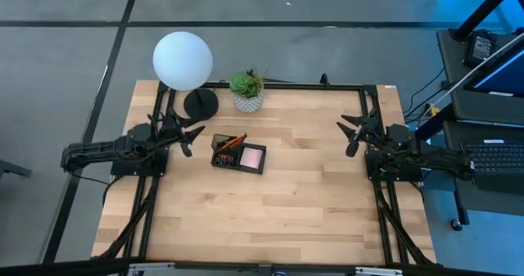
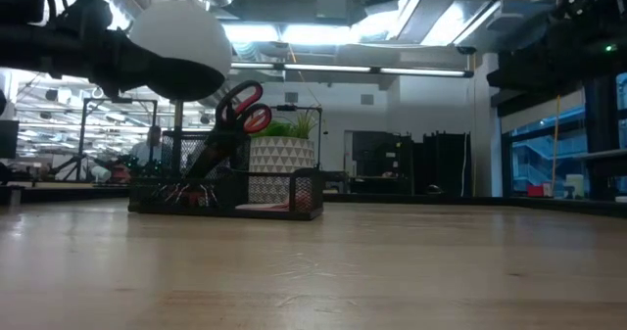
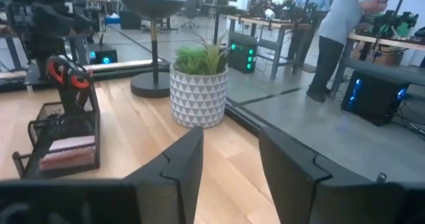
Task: Pick and place office supplies into organizer
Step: Return to Home Position
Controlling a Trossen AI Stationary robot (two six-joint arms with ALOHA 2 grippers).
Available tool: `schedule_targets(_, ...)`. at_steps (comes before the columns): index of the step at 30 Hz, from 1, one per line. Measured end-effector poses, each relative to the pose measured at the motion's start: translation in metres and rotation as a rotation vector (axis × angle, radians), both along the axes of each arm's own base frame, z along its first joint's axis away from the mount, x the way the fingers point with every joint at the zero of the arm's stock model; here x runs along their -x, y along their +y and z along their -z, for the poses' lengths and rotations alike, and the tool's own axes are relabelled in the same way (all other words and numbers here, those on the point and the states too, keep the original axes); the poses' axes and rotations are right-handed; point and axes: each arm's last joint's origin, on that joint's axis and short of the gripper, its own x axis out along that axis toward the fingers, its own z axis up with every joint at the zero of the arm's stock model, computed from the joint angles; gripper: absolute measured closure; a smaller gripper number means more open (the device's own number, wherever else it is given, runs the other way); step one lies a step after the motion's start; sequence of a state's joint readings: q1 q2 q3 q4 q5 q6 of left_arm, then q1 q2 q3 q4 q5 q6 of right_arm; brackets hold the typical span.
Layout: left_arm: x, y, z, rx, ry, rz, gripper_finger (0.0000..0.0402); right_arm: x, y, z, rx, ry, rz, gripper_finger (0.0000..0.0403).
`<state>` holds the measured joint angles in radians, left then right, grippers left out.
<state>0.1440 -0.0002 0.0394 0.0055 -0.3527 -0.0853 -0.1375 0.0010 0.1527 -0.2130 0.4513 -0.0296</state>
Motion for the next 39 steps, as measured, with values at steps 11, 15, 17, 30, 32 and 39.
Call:
schedule_targets(11, 0.000, 0.001, 0.004, -0.030, 0.049, -0.024, 0.0245, -0.010, -0.001, 0.020, 0.052, -0.075, -0.012, 0.0253)
schedule_targets(15, -0.001, 0.001, 0.004, -0.039, 0.057, -0.023, 0.0245, -0.010, -0.001, 0.020, 0.065, -0.070, -0.013, 0.0253)
schedule_targets(17, -0.001, 0.001, 0.004, -0.035, 0.057, -0.023, 0.0245, -0.011, -0.001, 0.020, 0.066, -0.066, -0.014, 0.0253)
schedule_targets(30, -0.001, 0.001, 0.004, -0.035, 0.056, -0.023, 0.0245, -0.011, -0.001, 0.020, 0.039, -0.084, -0.015, 0.0253)
schedule_targets(32, -0.001, 0.001, 0.004, -0.035, 0.057, -0.023, 0.0245, -0.011, -0.001, 0.020, 0.039, -0.084, -0.015, 0.0253)
schedule_targets(39, -0.001, 0.001, 0.004, -0.035, 0.057, -0.022, 0.0245, -0.011, -0.001, 0.020, 0.039, -0.084, -0.015, 0.0253)
